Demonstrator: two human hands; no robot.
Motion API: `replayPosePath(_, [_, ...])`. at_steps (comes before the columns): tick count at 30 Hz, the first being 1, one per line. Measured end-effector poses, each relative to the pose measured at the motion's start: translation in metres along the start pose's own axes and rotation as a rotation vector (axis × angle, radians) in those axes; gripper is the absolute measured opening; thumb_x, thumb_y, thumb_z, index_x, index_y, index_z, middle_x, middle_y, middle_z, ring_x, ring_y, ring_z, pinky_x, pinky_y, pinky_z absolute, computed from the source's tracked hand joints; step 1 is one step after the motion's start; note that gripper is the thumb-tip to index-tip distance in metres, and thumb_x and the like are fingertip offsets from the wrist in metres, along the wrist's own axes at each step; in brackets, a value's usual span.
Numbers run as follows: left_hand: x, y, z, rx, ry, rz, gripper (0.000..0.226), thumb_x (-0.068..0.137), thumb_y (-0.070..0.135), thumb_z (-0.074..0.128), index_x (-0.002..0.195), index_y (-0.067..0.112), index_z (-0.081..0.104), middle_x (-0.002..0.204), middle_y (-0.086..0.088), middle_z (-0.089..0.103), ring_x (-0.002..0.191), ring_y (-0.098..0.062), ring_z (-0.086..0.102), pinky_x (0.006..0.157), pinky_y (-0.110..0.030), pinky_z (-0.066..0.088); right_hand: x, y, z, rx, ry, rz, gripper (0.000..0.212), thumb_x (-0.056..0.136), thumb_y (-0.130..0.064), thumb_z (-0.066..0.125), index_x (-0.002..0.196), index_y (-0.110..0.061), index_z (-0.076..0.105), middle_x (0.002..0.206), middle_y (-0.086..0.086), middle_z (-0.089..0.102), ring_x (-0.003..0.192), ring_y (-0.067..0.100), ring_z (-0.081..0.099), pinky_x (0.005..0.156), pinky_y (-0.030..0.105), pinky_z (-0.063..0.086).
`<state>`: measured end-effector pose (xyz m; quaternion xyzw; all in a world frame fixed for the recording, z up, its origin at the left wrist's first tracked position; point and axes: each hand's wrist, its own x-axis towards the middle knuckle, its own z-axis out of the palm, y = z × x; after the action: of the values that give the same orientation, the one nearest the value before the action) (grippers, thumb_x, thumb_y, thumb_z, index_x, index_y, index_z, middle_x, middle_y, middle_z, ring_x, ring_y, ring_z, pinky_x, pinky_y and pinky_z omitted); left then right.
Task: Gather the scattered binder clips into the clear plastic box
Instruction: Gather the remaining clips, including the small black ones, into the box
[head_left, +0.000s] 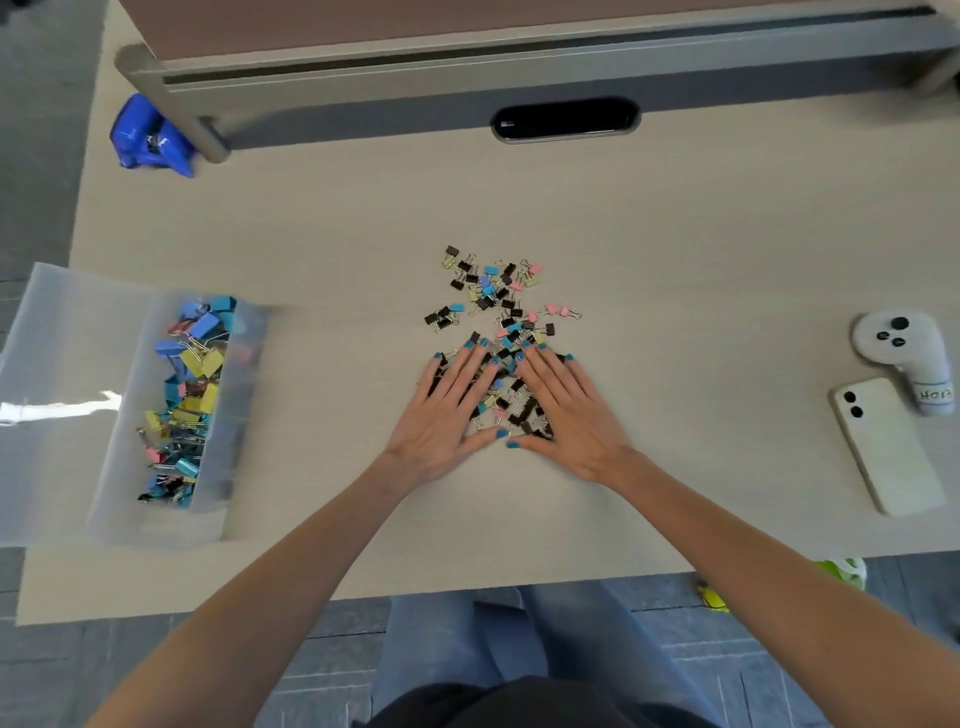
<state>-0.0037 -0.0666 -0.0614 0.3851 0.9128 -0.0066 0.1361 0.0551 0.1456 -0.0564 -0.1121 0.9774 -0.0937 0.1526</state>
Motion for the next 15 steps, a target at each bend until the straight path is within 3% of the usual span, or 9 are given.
replayPosePath(4, [0.021, -0.011, -0.011, -0.043, 0.036, -0.036, 0.088, 0.093, 0.07, 0.025, 0.153, 0.014, -0.005, 0.161, -0.006, -0.012, 0.148, -0.022, -0.012, 0.119, -0.05, 0.003, 0.023, 0.007, -0.012, 0.038, 0.061, -0.016, 0.098, 0.085, -0.077, 0.031, 0.153, -0.012, 0.005, 0.161, 0.003, 0.0, 0.148, 0.017, -0.005, 0.12, 0.043, 0.007])
replayPosePath(9, [0.045, -0.025, -0.03, -0.26, 0.095, -0.108, 0.088, 0.089, 0.072, 0.024, 0.153, 0.021, -0.006, 0.16, -0.004, -0.017, 0.147, -0.023, -0.017, 0.117, -0.051, -0.006, 0.046, 0.024, -0.035, 0.247, 0.21, 0.054, 0.097, 0.084, -0.071, 0.044, 0.153, -0.014, 0.007, 0.161, 0.001, 0.001, 0.148, 0.015, -0.007, 0.12, 0.037, -0.002])
replayPosePath(12, [0.059, -0.033, -0.035, -0.344, 0.013, -0.115, 0.089, 0.085, 0.074, 0.03, 0.152, 0.03, -0.007, 0.159, -0.001, -0.021, 0.146, -0.022, -0.02, 0.116, -0.054, -0.006, 0.056, 0.036, -0.041, 0.337, 0.089, 0.115, 0.107, 0.079, -0.073, 0.048, 0.153, -0.016, -0.004, 0.16, -0.001, -0.01, 0.146, 0.013, -0.015, 0.119, 0.038, -0.006])
replayPosePath(15, [0.065, -0.035, -0.039, -0.29, -0.117, -0.073, 0.096, 0.08, 0.067, 0.05, 0.152, 0.034, -0.005, 0.159, 0.003, -0.021, 0.146, -0.021, -0.02, 0.116, -0.058, -0.001, 0.058, 0.043, -0.041, 0.267, -0.008, 0.058, 0.117, 0.07, -0.084, 0.044, 0.153, -0.018, -0.006, 0.16, -0.001, -0.009, 0.146, 0.013, -0.013, 0.12, 0.043, -0.002])
